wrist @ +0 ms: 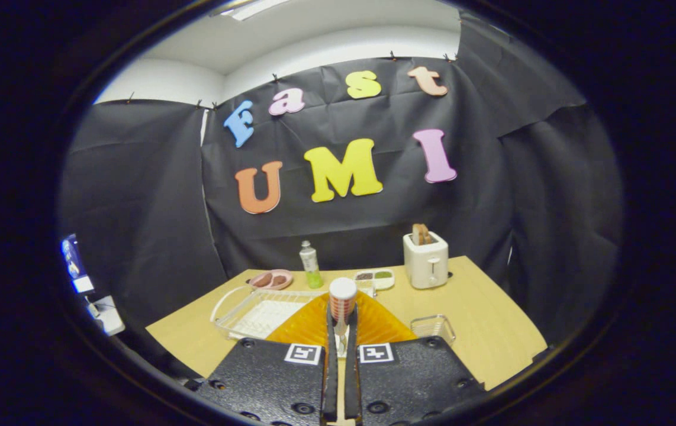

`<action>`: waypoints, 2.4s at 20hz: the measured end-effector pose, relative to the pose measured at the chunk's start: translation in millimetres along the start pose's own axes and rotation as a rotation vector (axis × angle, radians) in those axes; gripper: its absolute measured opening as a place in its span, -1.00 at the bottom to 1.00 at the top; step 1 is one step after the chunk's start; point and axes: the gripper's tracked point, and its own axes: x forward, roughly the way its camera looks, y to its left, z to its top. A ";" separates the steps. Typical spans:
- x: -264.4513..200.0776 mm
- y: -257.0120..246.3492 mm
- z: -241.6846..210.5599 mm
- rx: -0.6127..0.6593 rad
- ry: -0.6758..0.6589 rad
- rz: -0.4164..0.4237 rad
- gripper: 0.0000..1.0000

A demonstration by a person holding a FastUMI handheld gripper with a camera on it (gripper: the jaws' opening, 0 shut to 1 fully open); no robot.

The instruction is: Take the plate from the dish rack, then take the spoon from the basket and place it into the plate.

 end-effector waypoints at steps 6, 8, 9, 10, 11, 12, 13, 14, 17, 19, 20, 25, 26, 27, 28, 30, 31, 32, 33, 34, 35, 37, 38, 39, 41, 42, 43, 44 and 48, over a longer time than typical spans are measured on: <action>0.4 66.4 -63.5 -0.004 0.095 0.079 -0.80; 9.7 76.5 -86.7 -0.010 0.132 0.083 -0.80; 15.0 80.8 -101.6 -0.012 0.157 0.083 -0.80; 18.7 85.1 -113.4 -0.012 0.181 0.086 -0.80; 22.9 90.5 -124.8 -0.007 0.203 0.094 -0.80; 26.7 94.5 -133.7 0.005 0.224 0.099 -0.81; 30.8 96.9 -142.0 0.018 0.241 0.103 -0.81; 34.0 98.9 -148.0 0.025 0.256 0.105 -0.80; 43.4 101.4 -161.9 0.038 0.287 0.113 -0.80; 47.4 98.9 -166.1 0.050 0.298 0.109 -0.80; 50.9 99.8 -168.1 0.060 0.304 0.111 -0.80; 59.3 94.7 -169.8 0.065 0.309 0.101 -0.73; 60.3 94.1 -169.7 0.058 0.306 0.101 -0.64; 60.7 91.9 -169.2 0.050 0.302 0.094 -0.62; 61.7 89.5 -167.8 0.042 0.296 0.084 -0.54; 65.2 86.2 -165.0 0.032 0.287 0.076 -0.25; 65.7 83.7 -163.3 0.029 0.285 0.070 -0.08; 67.0 81.4 -161.5 0.025 0.279 0.063 0.09; 67.2 77.9 -157.0 0.019 0.269 0.051 0.19; 67.9 76.1 -153.2 0.013 0.255 0.040 0.30; 67.5 74.2 -147.6 0.005 0.238 0.033 0.40; 66.1 71.7 -136.9 -0.011 0.200 0.013 0.55; 64.2 69.9 -131.7 -0.020 0.182 0.000 0.57; 61.7 67.6 -126.4 -0.031 0.164 -0.015 0.58; 57.4 64.8 -116.6 -0.056 0.129 -0.042 0.59; 55.2 63.7 -111.5 -0.065 0.111 -0.054 0.59; 51.6 63.2 -105.3 -0.071 0.089 -0.067 0.59; 48.0 60.8 -100.3 -0.075 0.067 -0.085 0.59; 28.4 50.7 -73.9 -0.144 -0.055 -0.186 0.61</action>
